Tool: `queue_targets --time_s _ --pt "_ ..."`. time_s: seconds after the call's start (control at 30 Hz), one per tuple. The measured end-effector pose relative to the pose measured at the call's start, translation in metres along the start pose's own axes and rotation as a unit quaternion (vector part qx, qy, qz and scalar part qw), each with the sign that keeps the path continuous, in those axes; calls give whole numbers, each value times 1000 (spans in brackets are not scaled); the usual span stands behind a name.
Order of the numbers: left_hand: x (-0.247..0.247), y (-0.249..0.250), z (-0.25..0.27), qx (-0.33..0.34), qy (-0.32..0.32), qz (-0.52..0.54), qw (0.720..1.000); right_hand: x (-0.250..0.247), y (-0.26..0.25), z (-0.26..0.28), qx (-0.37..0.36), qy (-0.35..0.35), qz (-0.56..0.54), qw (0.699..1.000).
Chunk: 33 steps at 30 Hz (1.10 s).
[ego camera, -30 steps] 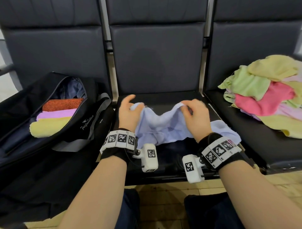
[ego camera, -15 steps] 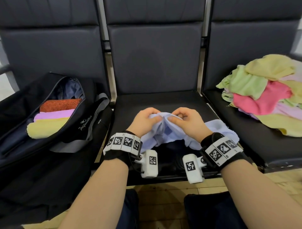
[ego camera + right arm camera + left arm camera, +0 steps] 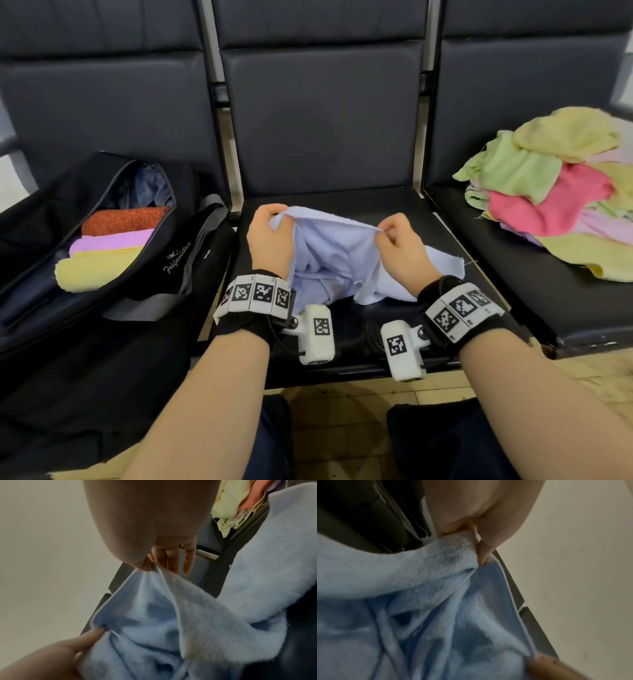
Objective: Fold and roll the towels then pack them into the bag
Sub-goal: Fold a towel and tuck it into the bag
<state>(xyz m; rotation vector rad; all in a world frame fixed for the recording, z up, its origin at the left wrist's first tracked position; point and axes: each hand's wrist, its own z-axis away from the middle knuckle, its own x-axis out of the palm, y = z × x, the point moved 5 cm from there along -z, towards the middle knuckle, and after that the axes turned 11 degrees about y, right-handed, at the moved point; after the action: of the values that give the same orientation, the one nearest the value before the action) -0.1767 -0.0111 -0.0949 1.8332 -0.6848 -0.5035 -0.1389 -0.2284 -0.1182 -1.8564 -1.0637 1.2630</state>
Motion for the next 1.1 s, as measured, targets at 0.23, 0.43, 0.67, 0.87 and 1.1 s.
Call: queue_targets --time_s 0.23,0.43,0.67,0.87,1.1 --pt "40 -7 33 37 -355 -120 926 0 -18 7 -68 -41 -79 994" --pt "37 0 32 39 -280 -103 954 2 -27 13 -93 -67 -66 991" --pt "13 7 16 -18 -118 -24 993 1 -1 5 -91 -51 111 988" --pt "-1 8 5 -3 -89 -33 995 12 -9 19 -108 -173 101 974" --pt "10 -1 5 -53 -141 -23 988 8 -27 18 -35 -142 -81 986"
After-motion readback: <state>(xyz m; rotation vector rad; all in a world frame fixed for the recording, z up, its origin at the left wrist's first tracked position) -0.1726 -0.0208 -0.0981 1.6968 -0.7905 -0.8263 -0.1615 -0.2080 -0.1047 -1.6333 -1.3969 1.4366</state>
